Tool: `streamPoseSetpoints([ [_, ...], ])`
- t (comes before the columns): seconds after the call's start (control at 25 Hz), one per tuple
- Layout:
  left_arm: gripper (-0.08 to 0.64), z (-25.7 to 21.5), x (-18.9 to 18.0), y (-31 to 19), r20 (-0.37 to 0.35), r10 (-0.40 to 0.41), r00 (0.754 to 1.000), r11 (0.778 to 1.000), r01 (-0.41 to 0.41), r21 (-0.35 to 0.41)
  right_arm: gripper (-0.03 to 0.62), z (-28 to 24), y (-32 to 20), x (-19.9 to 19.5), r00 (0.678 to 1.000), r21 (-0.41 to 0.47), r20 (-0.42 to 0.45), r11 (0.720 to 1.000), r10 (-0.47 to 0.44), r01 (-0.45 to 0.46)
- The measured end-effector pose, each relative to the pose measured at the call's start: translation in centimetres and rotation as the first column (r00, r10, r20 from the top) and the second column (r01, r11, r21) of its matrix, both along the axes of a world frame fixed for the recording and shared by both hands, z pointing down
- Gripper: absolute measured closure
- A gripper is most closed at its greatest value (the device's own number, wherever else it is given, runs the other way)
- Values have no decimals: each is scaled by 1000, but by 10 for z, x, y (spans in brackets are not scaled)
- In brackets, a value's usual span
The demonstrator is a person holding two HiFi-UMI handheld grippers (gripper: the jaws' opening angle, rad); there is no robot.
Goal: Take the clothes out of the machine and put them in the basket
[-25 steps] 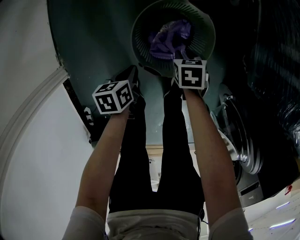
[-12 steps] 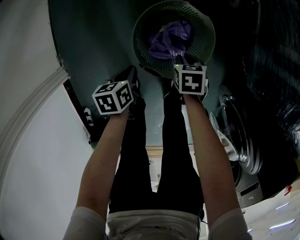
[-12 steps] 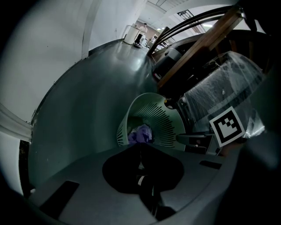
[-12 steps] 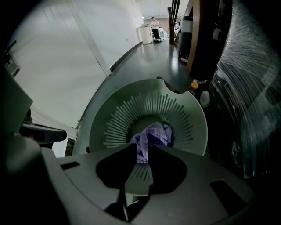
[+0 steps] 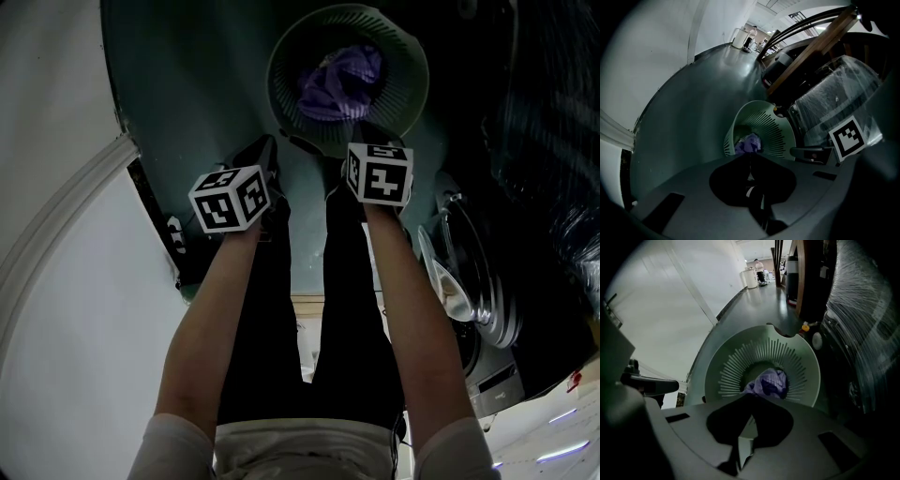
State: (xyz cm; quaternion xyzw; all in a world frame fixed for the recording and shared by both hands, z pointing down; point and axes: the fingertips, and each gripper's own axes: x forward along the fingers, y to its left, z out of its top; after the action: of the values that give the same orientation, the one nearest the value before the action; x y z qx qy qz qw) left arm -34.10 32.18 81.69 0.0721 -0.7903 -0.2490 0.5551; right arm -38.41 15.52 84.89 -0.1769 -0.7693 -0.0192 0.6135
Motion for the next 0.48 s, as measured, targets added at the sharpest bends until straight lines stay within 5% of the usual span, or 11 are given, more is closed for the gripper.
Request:
streamPoseSetpoints([
  [0.48,538,-39,-13,12,56,46,997,998,-43,-54,583,-45,-1,5,999,-34,23,999,22,-21],
])
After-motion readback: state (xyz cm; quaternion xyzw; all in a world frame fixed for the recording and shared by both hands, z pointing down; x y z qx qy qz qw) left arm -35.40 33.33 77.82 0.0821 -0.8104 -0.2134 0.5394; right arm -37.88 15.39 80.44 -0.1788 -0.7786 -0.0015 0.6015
